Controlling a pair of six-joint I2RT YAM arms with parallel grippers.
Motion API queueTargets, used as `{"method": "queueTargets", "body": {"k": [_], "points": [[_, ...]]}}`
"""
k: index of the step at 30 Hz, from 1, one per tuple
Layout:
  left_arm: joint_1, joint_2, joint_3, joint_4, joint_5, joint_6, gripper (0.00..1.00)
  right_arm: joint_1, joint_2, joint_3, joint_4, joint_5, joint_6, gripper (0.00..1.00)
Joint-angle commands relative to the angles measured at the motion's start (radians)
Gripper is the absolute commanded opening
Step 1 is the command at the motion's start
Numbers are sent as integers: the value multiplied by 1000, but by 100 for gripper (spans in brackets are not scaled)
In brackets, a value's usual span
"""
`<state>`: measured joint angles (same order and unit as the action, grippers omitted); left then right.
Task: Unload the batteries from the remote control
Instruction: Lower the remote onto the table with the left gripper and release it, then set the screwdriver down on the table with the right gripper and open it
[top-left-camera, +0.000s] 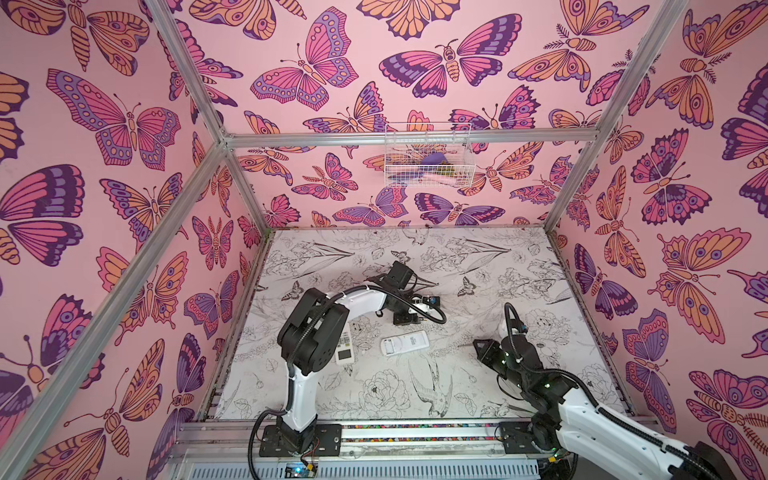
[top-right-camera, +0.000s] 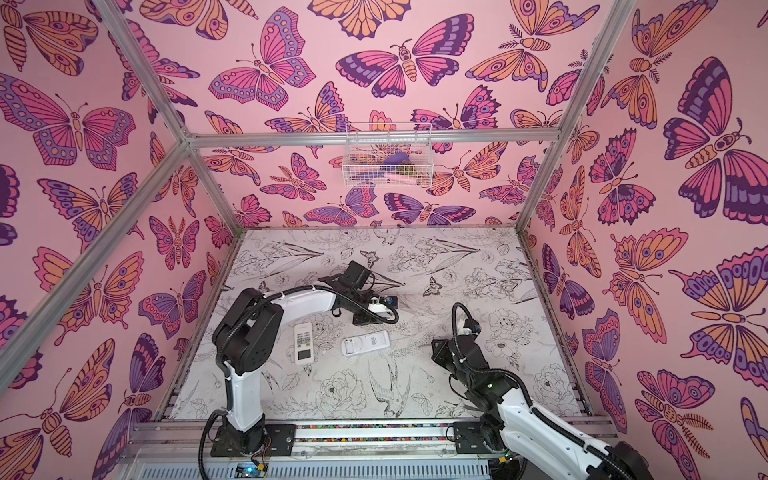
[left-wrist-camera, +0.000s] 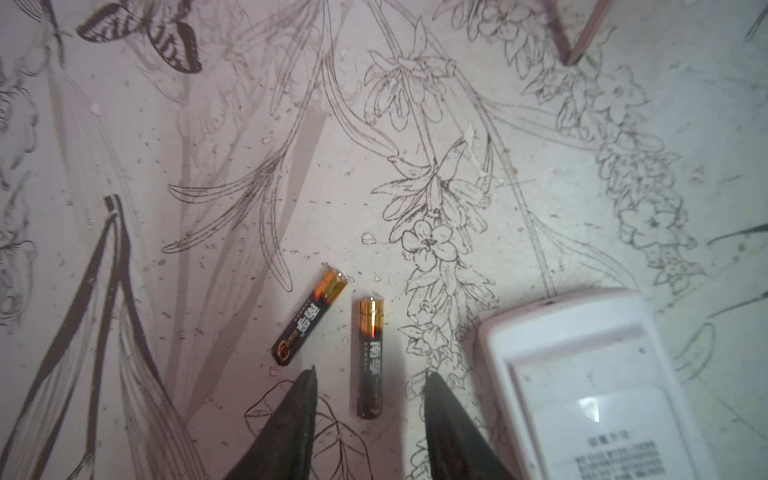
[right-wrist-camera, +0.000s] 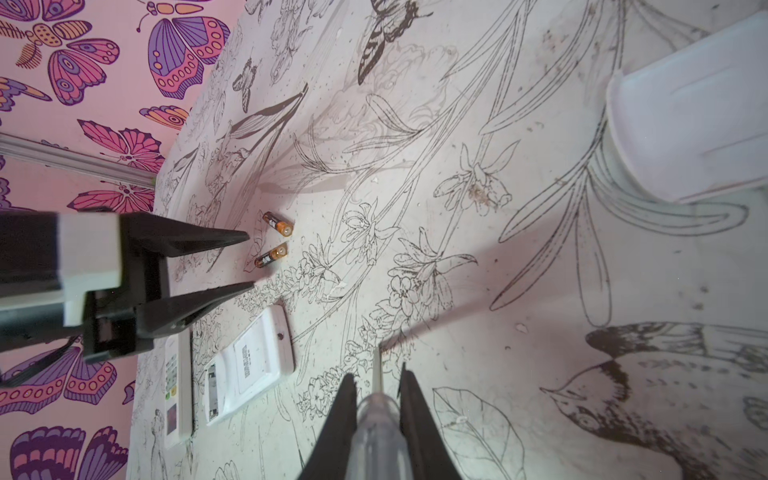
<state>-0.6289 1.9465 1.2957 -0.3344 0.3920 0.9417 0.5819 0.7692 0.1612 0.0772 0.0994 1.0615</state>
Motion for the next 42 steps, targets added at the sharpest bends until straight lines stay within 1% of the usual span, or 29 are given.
{"method": "queueTargets", "body": {"k": [1,5,9,11,13,18,20,21,24,27,31,33,35,39,42], "points": [[-17,-117,-32,-11,-56,-63,52,-16,39,2,18,-12,8,12],[-26,-234,-57,-32,-155,-174,60,-49,104,32,9,-38,-4,17],[-22,-331,-70,-111,-232,-281,64,-70,150,49,30,-50,-28,25],[-8,-385,-114,-120,-229,-331,66,-95,185,62,29,-58,-38,28],[5,-425,-160,-135,-208,-355,68,-118,218,77,30,-73,-44,30],[44,-488,-263,-134,-163,-342,70,-151,317,128,40,-94,-98,35],[70,-510,-300,-133,-101,-333,75,-164,367,156,39,-112,-103,37],[80,-515,-311,-132,-81,-323,75,-166,385,167,42,-118,-103,38],[101,-530,-334,-120,-66,-313,79,-165,439,196,61,-127,-117,43],[122,-542,-359,-100,-50,-314,82,-169,497,240,32,-113,-142,47],[133,-551,-392,-100,-35,-289,86,-177,546,301,-13,-159,-174,50],[133,-555,-411,-97,-12,-257,88,-177,557,310,-13,-162,-178,50],[133,-553,-422,-97,4,-253,89,-176,554,318,-20,-162,-175,50],[132,-544,-449,-81,24,-253,92,-177,509,324,-34,-175,-192,50],[120,-529,-467,-54,15,-238,94,-176,466,324,-68,-155,-207,50]]}}
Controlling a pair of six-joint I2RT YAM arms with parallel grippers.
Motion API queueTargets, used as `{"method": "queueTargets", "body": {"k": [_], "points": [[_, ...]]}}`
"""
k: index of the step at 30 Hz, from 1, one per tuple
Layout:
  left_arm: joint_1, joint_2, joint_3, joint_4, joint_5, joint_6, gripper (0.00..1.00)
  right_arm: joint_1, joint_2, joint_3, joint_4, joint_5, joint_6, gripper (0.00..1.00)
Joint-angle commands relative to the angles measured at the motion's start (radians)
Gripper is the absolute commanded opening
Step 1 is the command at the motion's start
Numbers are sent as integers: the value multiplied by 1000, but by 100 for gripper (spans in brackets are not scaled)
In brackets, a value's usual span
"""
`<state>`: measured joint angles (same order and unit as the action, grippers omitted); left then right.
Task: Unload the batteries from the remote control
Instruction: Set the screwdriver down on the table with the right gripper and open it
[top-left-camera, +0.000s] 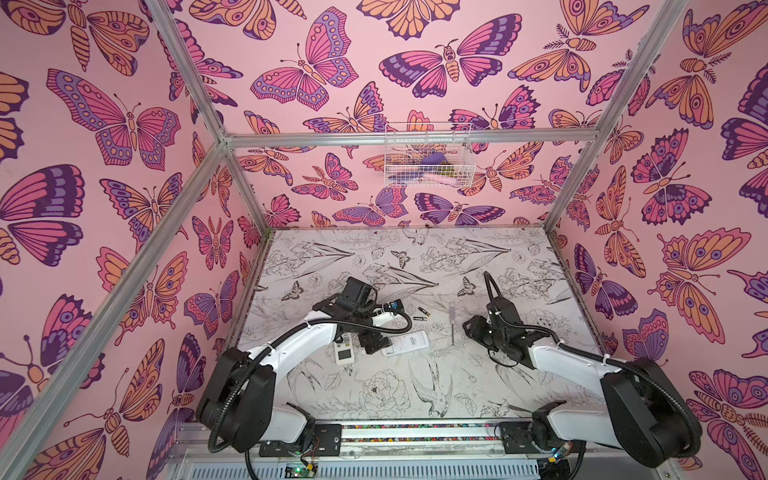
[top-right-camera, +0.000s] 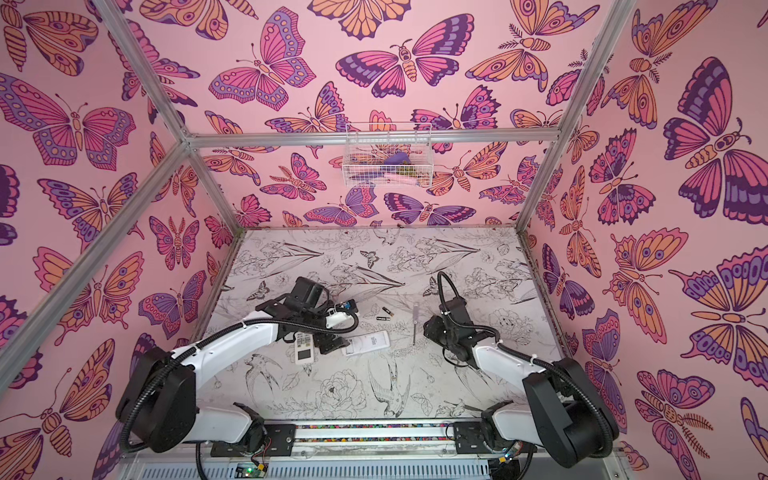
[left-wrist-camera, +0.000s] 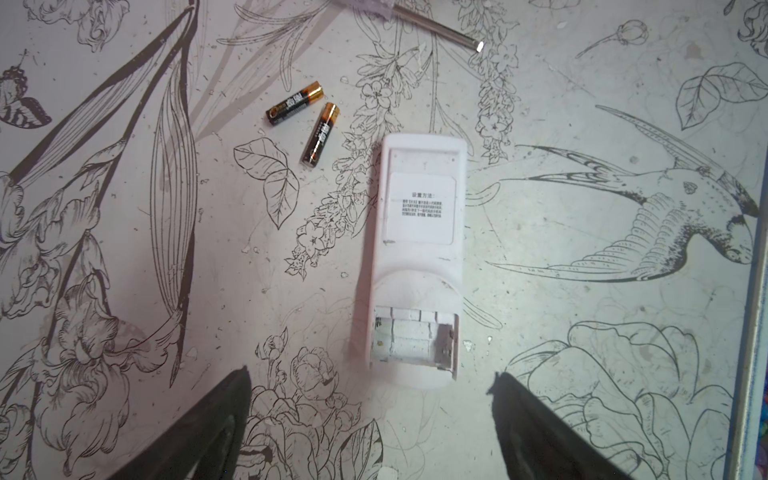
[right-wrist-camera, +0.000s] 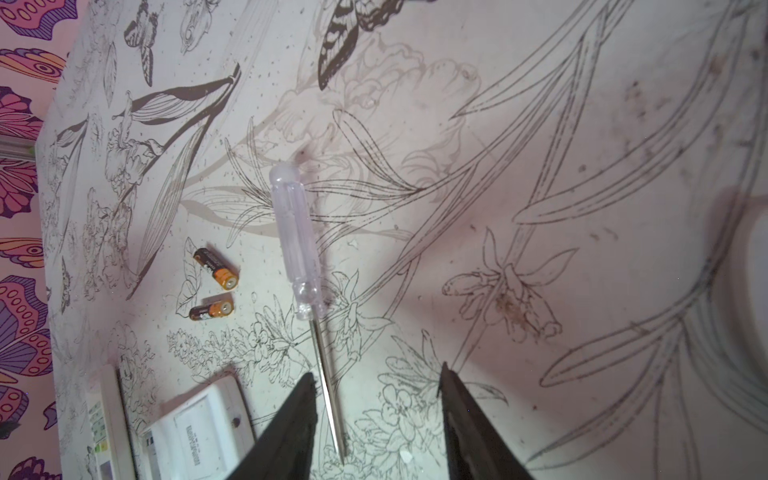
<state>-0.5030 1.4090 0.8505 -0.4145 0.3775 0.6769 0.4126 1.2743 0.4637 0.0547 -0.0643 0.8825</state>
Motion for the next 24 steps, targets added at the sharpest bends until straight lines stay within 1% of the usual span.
{"method": "queueTargets", "body": {"k": [1,4,7,10,13,15,16,20,24], "points": [[-10,16,-21,28,21,25,94,-7,-56,20,-56,11,-28,50],[-29,37,-17,42,1,18,94,-7,-120,-4,-60,0,-38,52],[-62,61,-24,64,-4,32,95,-6,-172,-29,-69,9,-71,56],[-93,101,-9,67,-39,31,96,-6,-221,-36,-112,15,-88,63],[-120,138,-1,87,-65,26,96,-7,-281,-59,-112,5,-111,75],[-135,160,0,99,-77,25,97,-7,-314,-76,-118,23,-119,86],[-139,168,2,99,-86,28,97,-6,-329,-82,-125,32,-119,90],[-160,204,7,100,-126,45,97,-6,-392,-99,-150,30,-124,92],[-181,235,13,104,-158,66,96,-7,-438,-122,-146,49,-128,91]]}}
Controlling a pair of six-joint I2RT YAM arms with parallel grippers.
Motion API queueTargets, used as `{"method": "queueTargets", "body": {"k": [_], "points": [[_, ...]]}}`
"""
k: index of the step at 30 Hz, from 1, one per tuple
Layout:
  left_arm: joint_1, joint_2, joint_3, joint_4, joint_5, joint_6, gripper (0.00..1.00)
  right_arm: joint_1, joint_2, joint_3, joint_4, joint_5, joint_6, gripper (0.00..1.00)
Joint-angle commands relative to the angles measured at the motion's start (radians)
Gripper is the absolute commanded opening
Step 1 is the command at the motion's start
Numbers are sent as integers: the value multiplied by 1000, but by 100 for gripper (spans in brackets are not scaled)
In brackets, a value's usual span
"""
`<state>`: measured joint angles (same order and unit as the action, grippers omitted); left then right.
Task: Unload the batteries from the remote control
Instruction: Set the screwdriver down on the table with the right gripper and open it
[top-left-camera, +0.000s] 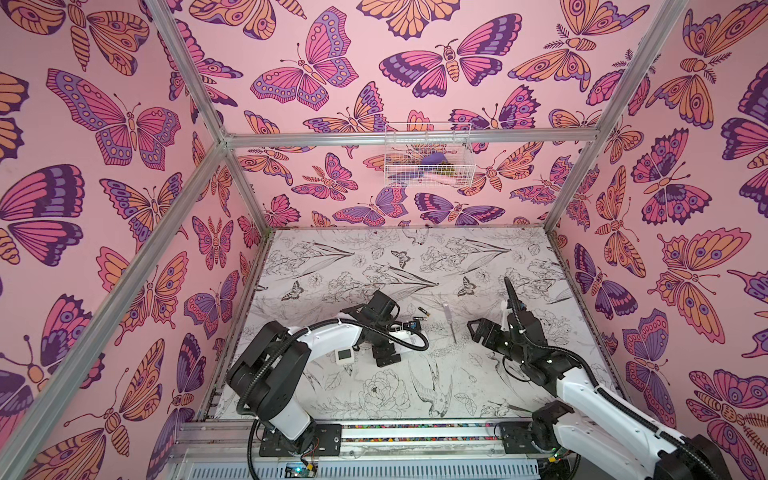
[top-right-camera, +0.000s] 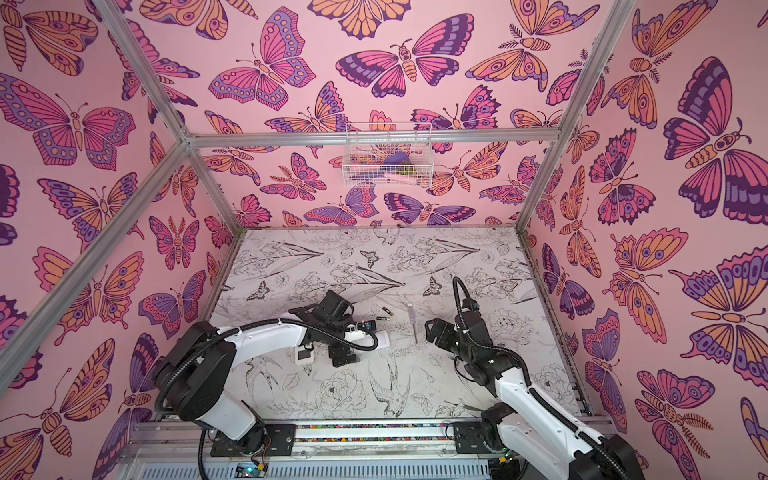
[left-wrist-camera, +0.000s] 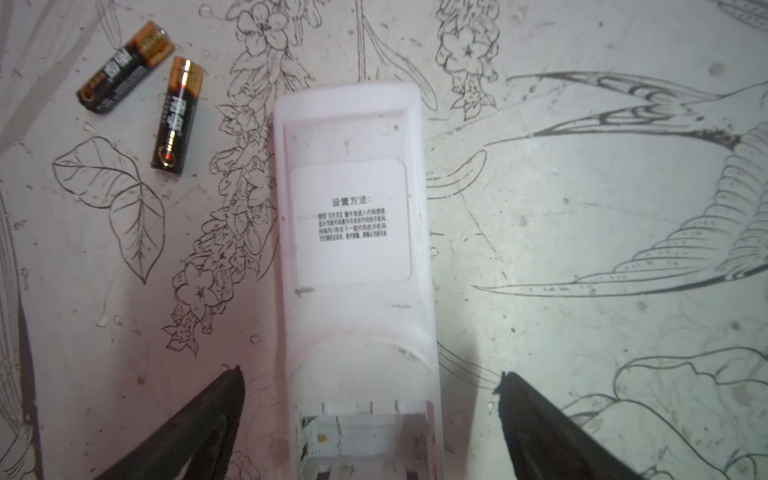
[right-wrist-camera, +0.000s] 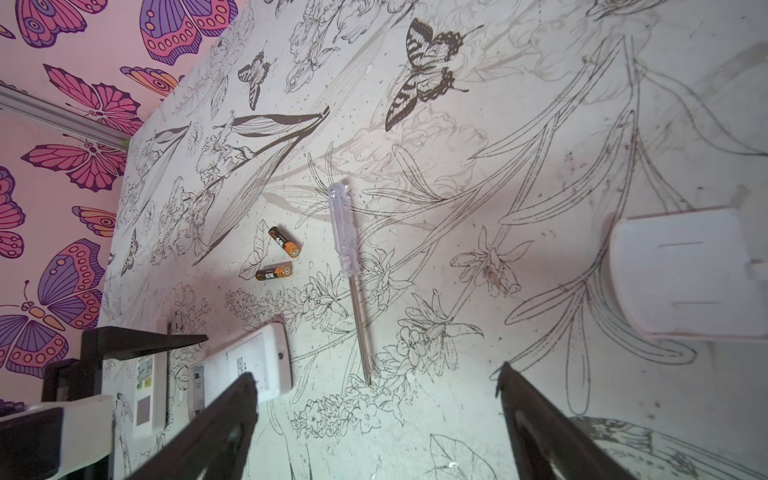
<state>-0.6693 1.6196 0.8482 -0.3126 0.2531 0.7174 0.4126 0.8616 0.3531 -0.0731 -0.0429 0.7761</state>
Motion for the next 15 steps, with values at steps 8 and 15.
{"method": "queueTargets", "body": {"k": [8,15], "points": [[-41,63,18,-2,-76,45,84,-6,-71,-18,-39,22,-30,89],[-41,47,8,-2,-70,45,58,-7,-75,-15,-31,18,-25,88]]}}
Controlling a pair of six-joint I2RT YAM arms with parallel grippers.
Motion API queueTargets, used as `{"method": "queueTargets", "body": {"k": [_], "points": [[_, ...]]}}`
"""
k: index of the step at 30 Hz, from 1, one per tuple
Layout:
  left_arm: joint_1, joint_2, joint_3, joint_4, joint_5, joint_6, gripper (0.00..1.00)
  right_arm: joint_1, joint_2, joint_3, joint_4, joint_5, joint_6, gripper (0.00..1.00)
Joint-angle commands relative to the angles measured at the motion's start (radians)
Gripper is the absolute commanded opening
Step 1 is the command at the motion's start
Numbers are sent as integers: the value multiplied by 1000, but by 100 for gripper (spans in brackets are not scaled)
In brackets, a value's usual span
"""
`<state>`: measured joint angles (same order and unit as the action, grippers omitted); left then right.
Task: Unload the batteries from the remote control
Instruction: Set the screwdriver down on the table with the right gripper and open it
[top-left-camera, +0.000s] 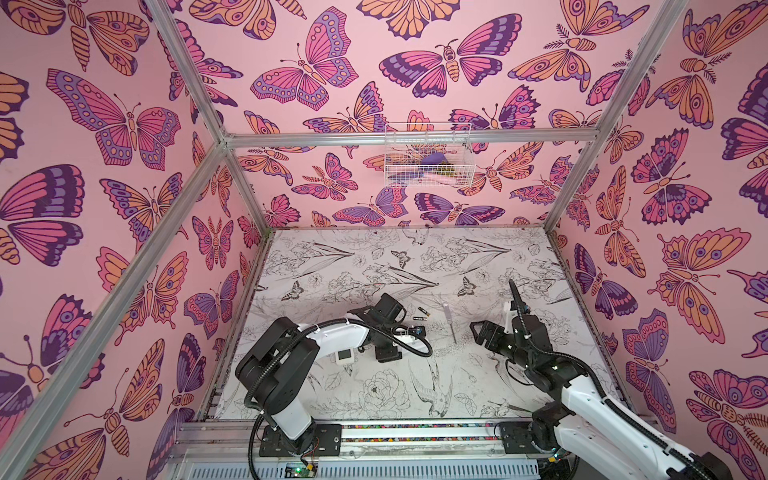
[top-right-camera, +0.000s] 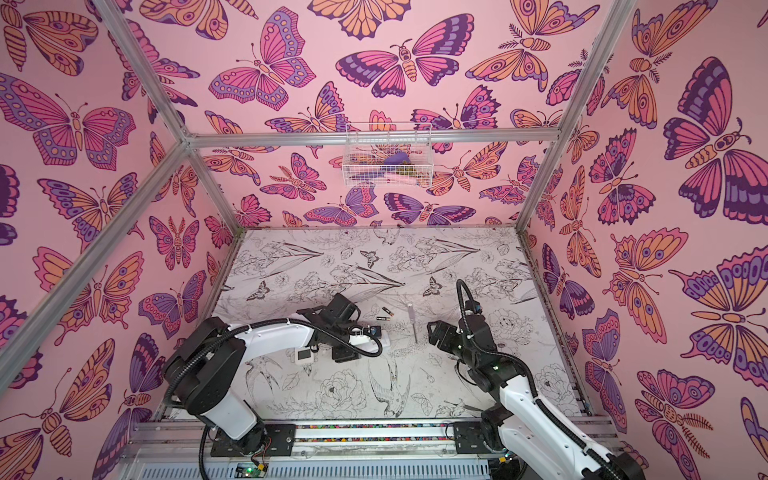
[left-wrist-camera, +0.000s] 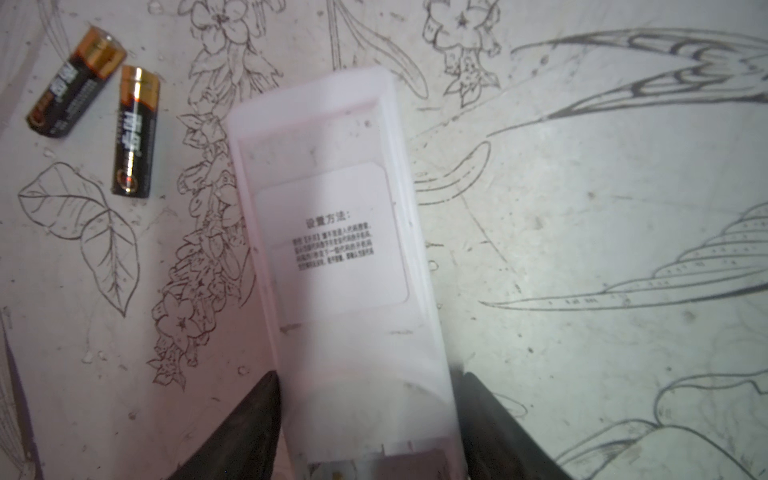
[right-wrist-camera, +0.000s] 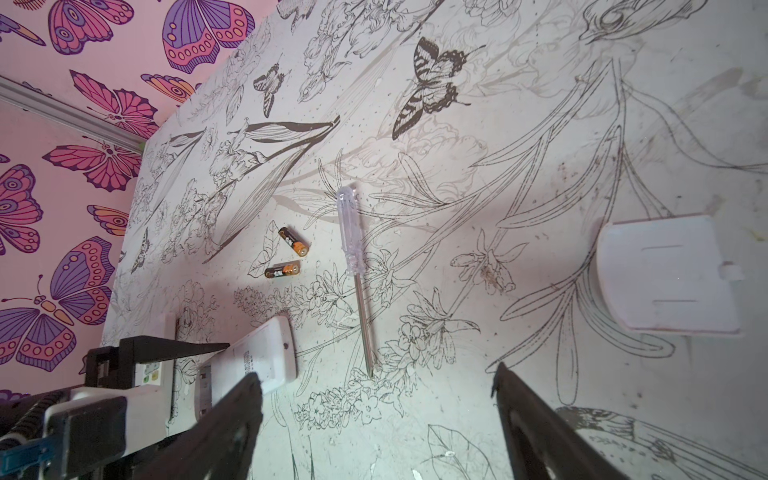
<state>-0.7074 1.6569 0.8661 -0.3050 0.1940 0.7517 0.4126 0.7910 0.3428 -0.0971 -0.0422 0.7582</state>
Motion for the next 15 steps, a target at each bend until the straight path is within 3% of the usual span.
{"method": "queueTargets", "body": {"k": [1,4,10,15], "points": [[-3,6,-9,-9,-17,5,54,-7,-2,0,-11,15,-4,87],[-3,-10,-7,-7,-13,-5,47,-7,2,5,-6,-2,-2,87],[0,-39,8,-3,-37,-20,46,-6,-4,20,-38,-13,4,87],[56,-70,26,23,-34,-57,46,-5,-27,4,-40,-3,18,86]]}}
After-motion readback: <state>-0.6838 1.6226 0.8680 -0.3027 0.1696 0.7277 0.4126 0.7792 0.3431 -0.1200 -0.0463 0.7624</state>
